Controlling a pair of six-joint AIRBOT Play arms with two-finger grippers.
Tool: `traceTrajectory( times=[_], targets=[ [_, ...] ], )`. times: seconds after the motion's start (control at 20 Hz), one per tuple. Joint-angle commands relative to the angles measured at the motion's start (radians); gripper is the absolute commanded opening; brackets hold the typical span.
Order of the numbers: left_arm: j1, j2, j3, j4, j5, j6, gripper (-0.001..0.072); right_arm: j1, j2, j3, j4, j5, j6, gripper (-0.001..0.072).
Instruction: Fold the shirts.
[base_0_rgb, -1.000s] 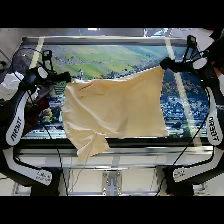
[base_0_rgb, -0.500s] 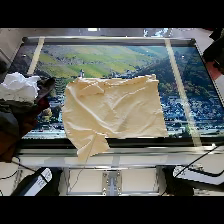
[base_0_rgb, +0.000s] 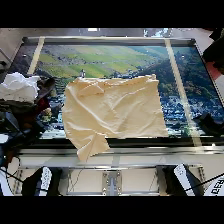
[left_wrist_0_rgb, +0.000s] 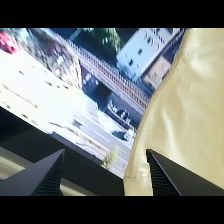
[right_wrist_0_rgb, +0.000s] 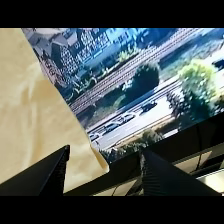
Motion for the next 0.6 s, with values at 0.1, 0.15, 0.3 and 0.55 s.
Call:
traceTrajectory(
  times=[0.1,0.15,0.3,0.55],
  targets=[
    [0.011,-0.320,-0.071,-0.288,-0.063,0.260,0.0582,-0.034,0.028,-0.099,0.120,-0.021,-0.037,0.0509],
    [0.011,-0.375,-0.071,-0.345,-0.064,0.314,0.0581,-0.034,0.028,-0.077,0.121,-0.006,-0.037,0.0509],
    [0.010,-0.480,-0.071,-0.482,-0.066,0.425,0.0578,-0.034,0.028,-0.025,0.121,0.026,-0.037,0.0509],
    [-0.034,-0.539,-0.072,-0.474,-0.066,0.452,0.0511,-0.034,0.028,-0.006,0.157,0.028,-0.035,0.0508]
  ],
)
